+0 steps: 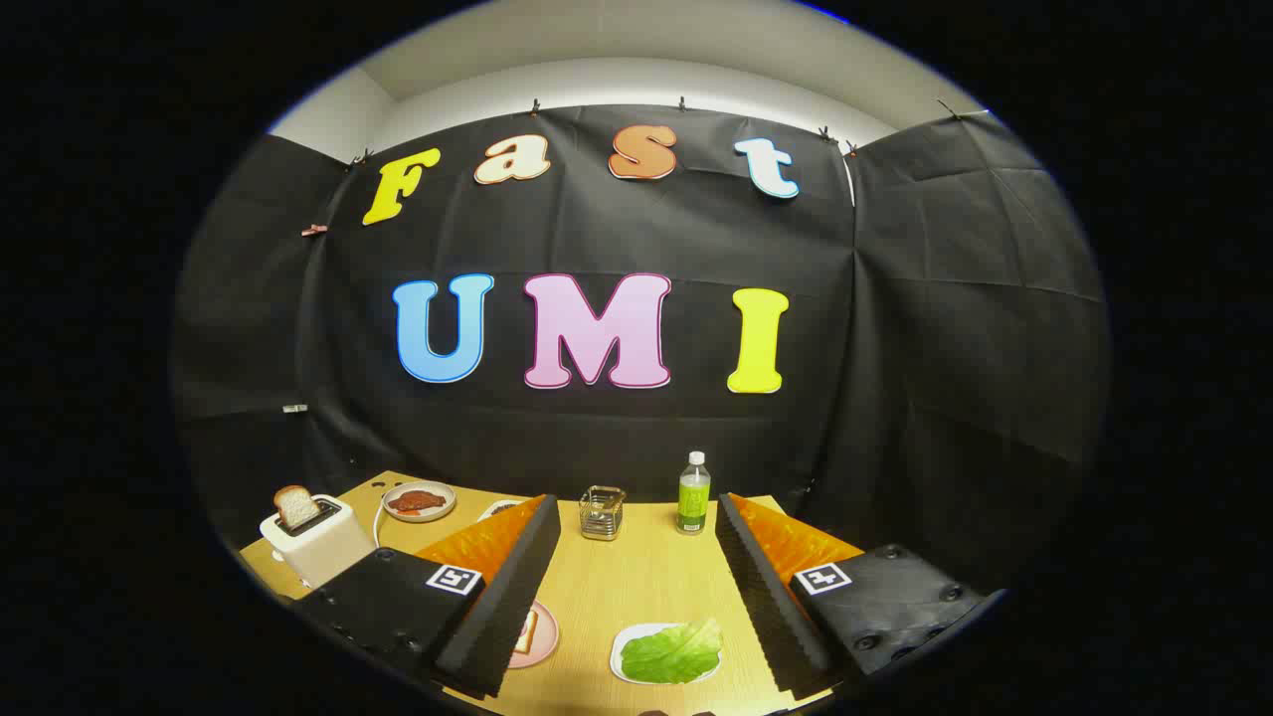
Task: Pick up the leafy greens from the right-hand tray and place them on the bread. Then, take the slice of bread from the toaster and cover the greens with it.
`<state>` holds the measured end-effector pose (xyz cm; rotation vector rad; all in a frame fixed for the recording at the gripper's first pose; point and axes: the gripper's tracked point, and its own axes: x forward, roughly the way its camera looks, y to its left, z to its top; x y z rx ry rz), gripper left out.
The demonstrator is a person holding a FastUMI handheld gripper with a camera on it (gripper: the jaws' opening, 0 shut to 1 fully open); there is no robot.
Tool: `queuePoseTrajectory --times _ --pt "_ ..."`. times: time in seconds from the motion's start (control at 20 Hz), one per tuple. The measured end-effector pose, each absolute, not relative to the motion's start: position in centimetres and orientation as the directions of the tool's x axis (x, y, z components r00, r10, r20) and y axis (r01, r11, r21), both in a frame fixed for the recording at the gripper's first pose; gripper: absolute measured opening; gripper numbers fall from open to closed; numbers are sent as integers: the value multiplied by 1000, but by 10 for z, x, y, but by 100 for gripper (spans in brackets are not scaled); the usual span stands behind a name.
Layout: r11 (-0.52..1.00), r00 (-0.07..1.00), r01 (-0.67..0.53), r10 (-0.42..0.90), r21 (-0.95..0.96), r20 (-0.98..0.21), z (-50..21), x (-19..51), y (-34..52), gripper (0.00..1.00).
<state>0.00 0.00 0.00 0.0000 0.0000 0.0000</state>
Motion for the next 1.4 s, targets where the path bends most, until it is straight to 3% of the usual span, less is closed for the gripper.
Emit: queuePoseTrajectory --times 0.85,1.4 --pt "999 999 -40 40 -1 -21 -10 6 1 98" --pt "999 991 -27 31 34 -132 -56 19 -4 98"
